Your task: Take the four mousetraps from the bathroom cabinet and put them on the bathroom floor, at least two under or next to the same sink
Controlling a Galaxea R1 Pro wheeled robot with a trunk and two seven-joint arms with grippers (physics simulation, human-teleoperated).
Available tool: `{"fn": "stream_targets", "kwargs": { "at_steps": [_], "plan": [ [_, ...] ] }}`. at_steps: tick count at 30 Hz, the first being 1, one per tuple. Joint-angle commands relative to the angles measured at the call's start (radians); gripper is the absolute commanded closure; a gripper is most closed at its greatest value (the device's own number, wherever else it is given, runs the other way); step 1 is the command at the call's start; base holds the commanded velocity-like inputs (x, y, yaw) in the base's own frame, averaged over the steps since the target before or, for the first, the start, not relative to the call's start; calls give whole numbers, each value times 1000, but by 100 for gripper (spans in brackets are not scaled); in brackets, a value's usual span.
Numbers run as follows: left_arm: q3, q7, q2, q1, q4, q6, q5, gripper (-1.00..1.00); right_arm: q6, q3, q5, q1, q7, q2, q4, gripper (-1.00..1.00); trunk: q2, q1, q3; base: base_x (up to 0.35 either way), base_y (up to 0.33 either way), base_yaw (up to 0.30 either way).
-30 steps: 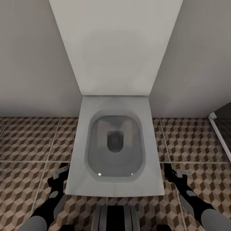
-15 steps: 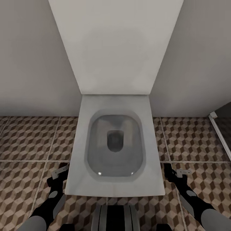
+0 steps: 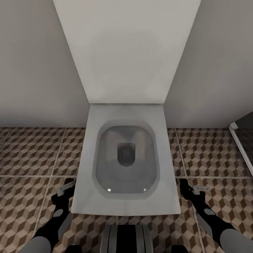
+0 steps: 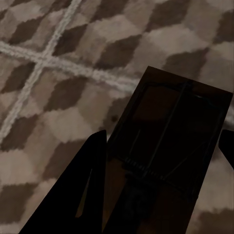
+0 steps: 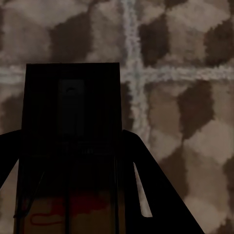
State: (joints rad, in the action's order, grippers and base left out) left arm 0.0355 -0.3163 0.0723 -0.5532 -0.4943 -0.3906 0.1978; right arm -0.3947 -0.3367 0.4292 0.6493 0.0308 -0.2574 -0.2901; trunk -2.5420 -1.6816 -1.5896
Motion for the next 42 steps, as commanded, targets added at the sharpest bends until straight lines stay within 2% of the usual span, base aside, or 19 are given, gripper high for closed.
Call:
{"fn": "stream_targets", "kwargs": {
  "at_steps": [1,5,42],
  "plan": [
    [-2,-1,0,0,0,-4,6,100,-3,-8,11,0,1,-1,1,100,0,0,-1,0,0,0],
    [-2,0,0,0,0,-4,5,100,-3,-8,11,0,2,0,1,100,-1,-1,-12,0,0,0],
    [-1,-2,1,0,0,-4,6,100,-3,-10,11,0,-1,0,2,100,-1,-1,-12,0,0,0]
  ]
}}
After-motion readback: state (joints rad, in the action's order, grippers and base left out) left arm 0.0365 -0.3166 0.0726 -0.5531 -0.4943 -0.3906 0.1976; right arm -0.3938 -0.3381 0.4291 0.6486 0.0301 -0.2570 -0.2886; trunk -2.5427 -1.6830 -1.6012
